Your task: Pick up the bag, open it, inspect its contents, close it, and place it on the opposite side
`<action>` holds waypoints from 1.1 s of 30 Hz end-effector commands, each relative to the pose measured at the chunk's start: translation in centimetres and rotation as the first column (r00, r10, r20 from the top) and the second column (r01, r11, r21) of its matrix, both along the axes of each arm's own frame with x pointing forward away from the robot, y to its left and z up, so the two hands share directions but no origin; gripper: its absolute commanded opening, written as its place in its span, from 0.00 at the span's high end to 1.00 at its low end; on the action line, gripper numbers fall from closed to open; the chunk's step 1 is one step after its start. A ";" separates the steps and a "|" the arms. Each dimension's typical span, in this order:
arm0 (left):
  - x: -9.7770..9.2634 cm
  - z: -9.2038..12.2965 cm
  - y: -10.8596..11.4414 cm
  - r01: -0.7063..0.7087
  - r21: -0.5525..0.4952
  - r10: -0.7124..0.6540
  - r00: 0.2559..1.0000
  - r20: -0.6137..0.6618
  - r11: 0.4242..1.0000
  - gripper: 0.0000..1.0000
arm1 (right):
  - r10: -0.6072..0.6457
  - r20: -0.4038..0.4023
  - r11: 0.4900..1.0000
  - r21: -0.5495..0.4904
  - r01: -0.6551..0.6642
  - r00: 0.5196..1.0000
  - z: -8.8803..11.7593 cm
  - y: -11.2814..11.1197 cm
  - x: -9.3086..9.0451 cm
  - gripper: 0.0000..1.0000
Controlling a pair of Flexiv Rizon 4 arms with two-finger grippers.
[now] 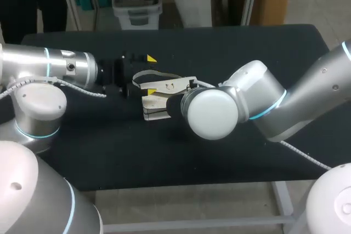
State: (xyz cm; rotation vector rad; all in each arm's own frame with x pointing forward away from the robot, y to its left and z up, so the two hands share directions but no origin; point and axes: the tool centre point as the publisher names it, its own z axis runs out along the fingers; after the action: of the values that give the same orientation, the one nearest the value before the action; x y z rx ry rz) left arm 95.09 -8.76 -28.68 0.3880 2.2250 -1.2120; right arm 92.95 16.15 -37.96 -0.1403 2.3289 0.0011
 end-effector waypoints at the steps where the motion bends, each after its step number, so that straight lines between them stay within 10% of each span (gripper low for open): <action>1: 1.0 0.6 0.7 0.029 0.048 -0.025 0.995 -0.097 0.998 0.00 | -0.003 0.003 1.000 -0.003 0.003 1.000 -0.3 0.2 0.1 1.00; 6: 1.2 0.6 0.8 0.002 0.094 0.013 0.987 -0.162 0.996 0.00 | 0.003 -0.002 1.000 0.000 -0.003 1.000 -0.2 0.3 0.0 0.91; 7: 1.1 0.6 0.8 0.005 0.098 0.012 0.985 -0.171 0.995 0.00 | 0.003 -0.002 1.000 0.001 -0.003 1.000 -0.1 0.3 -0.1 0.71; 9: 1.1 0.6 0.8 -0.006 0.110 0.025 0.984 -0.176 0.994 0.00 | 0.012 -0.003 1.000 0.019 -0.012 1.000 0.1 0.3 -0.3 0.00; 33: -0.2 1.2 2.4 -0.159 0.193 0.237 0.829 -0.506 0.968 0.00 | 0.043 -0.106 0.953 0.303 -0.009 0.993 6.7 -2.7 -1.7 0.00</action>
State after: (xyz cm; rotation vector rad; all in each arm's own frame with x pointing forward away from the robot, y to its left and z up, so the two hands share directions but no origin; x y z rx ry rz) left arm 94.86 -6.43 -27.87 -0.1341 2.7224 -1.1625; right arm 91.10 14.61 -32.32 0.0201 2.3934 0.2811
